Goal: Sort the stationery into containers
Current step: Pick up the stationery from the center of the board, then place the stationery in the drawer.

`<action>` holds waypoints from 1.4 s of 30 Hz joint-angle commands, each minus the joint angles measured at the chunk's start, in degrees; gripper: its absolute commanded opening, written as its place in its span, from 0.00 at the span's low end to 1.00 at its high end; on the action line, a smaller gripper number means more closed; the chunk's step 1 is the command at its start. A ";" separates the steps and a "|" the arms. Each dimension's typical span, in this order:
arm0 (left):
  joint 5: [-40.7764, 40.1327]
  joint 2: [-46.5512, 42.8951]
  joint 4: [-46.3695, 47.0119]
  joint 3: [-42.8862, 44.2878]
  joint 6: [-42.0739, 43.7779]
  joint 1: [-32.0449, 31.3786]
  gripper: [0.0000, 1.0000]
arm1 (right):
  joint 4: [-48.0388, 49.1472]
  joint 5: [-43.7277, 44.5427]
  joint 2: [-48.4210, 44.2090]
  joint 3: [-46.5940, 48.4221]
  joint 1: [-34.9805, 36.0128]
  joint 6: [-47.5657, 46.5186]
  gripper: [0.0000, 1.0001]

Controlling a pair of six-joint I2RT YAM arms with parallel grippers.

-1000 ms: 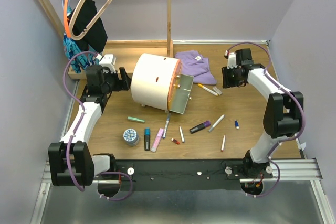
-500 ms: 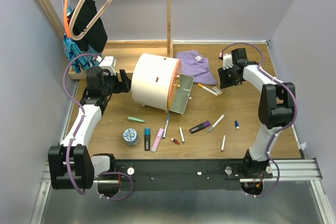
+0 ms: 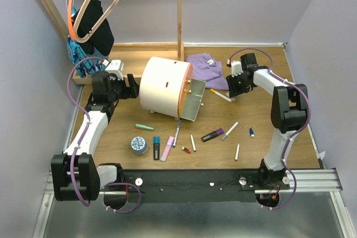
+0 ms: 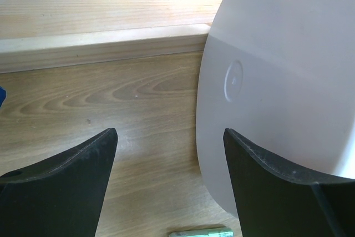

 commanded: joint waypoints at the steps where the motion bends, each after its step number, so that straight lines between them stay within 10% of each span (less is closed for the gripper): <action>1: -0.29 0.79 1.21 0.66 0.62 -0.18 0.87 | -0.36 1.50 2.49 2.03 1.17 -0.01 0.49; 12: -0.02 1.58 1.47 1.02 0.18 -0.18 0.87 | 0.17 5.20 5.83 2.82 1.26 1.66 0.41; 19: 0.15 1.05 1.12 1.46 0.53 -0.18 0.87 | -1.67 4.41 0.31 1.86 1.26 1.14 0.18; 26: 0.59 0.17 3.23 -0.04 -0.70 -0.10 0.87 | -8.18 -18.73 -11.82 5.72 1.26 5.77 0.12; 33: 1.21 -0.44 4.55 -1.01 -2.19 -0.18 0.87 | 5.59 -42.76 -14.21 1.51 2.31 28.44 0.15; 42: 0.94 -2.64 4.38 -2.06 -2.54 -0.18 0.87 | 5.27 -41.57 -6.92 6.95 9.08 30.23 0.13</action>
